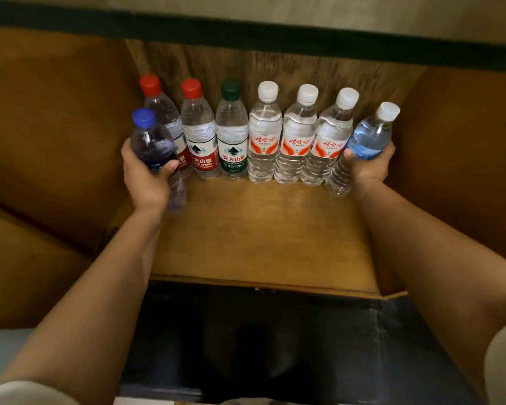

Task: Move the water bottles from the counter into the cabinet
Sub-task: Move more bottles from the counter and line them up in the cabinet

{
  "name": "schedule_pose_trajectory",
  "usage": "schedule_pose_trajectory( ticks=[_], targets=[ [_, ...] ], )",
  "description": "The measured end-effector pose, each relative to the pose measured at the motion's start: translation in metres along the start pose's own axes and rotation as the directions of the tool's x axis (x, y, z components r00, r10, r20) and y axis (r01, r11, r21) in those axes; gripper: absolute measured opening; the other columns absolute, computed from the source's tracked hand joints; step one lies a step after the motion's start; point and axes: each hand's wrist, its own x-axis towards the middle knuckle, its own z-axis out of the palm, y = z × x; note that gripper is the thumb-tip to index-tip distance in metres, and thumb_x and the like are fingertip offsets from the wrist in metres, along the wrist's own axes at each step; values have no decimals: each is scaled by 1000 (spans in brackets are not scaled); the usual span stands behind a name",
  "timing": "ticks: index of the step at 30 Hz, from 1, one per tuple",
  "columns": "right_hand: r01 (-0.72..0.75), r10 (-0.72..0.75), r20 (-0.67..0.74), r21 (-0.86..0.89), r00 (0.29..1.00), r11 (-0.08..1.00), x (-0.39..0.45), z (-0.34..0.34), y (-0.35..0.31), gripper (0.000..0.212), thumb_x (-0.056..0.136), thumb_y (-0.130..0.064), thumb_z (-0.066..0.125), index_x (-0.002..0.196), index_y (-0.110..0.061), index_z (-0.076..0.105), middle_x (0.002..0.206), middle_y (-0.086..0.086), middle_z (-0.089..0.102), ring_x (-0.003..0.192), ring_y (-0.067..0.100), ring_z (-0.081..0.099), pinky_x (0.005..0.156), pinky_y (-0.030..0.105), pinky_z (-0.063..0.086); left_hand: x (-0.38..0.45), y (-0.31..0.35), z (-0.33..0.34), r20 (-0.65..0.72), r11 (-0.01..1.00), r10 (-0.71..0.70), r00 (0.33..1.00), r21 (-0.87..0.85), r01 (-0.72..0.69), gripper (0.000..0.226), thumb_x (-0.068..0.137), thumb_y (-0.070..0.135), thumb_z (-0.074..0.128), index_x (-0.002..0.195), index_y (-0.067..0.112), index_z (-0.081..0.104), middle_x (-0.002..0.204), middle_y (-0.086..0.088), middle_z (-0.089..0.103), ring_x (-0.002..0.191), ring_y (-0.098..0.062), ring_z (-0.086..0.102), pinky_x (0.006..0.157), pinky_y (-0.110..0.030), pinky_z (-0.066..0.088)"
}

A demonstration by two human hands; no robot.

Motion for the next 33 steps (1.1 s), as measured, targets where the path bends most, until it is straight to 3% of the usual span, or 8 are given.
schedule_pose_trajectory(
  ticks=[5, 14, 17, 21, 24, 26, 29, 33],
  targets=[
    [20, -20, 51, 0, 999, 1000, 11, 1, 3, 70, 85, -8, 64, 142, -26, 27, 138, 7, 45, 126, 27, 46, 97, 34, 40, -7, -3, 11, -162, 997, -81, 983, -29, 77, 66, 74, 17, 76, 127, 4, 41, 130, -11, 53, 119, -20, 50, 91, -12, 34],
    [46, -28, 216, -81, 976, 996, 19, -14, 17, 76, 82, -1, 64, 145, -19, 25, 141, 9, 45, 131, 26, 42, 109, 47, 35, -28, -7, 27, -266, 982, -156, 951, -142, 121, 70, 77, 18, 73, 137, 8, 38, 135, -12, 35, 119, -14, 43, 106, -21, 34],
    [52, -29, 213, -103, 977, 993, 22, -16, 18, 74, 83, 2, 61, 144, -20, 25, 140, 9, 46, 130, 25, 43, 109, 45, 36, -26, -9, 30, -289, 935, -352, 890, -146, 323, 66, 80, 23, 71, 134, 5, 38, 137, -16, 37, 122, -24, 46, 103, -27, 36],
    [63, -38, 184, -133, 982, 989, 29, -12, 15, 67, 83, -7, 65, 139, -15, 28, 135, 12, 48, 125, 28, 47, 107, 45, 38, -31, -25, 33, -55, 748, -641, 765, -266, 608, 43, 84, 35, 64, 117, 12, 50, 126, -11, 57, 115, -28, 56, 100, -40, 43],
    [71, -48, 195, -113, 980, 991, 33, -10, 16, 71, 81, -12, 69, 139, -14, 27, 136, 12, 47, 125, 29, 47, 106, 47, 39, -32, -30, 33, 30, 667, -674, 738, -405, 625, 17, 85, 33, 63, 92, 21, 53, 98, 0, 63, 97, -22, 60, 92, -39, 48],
    [89, -66, 202, -107, 977, 990, 35, -9, 18, 72, 81, -15, 69, 139, -13, 26, 137, 11, 46, 127, 28, 46, 107, 47, 38, -27, -31, 33, 28, 655, -677, 736, -432, 619, 16, 86, 31, 63, 87, 20, 51, 86, 3, 58, 88, -20, 58, 82, -34, 49],
    [122, -98, 208, -103, 973, 987, 39, -7, 19, 71, 82, -16, 69, 139, -11, 27, 138, 12, 46, 127, 28, 46, 107, 46, 38, -20, -31, 35, 34, 653, -680, 732, -426, 626, 18, 85, 30, 65, 92, 18, 53, 96, -2, 62, 87, -21, 60, 78, -32, 49],
    [134, -112, 229, -82, 967, 988, 44, -7, 21, 70, 83, -15, 67, 140, -12, 27, 139, 12, 45, 128, 28, 45, 107, 48, 38, -6, -35, 36, 50, 627, -706, 707, -421, 656, 28, 85, 31, 64, 104, 12, 58, 121, -10, 62, 108, -29, 61, 87, -36, 52]
  ],
)
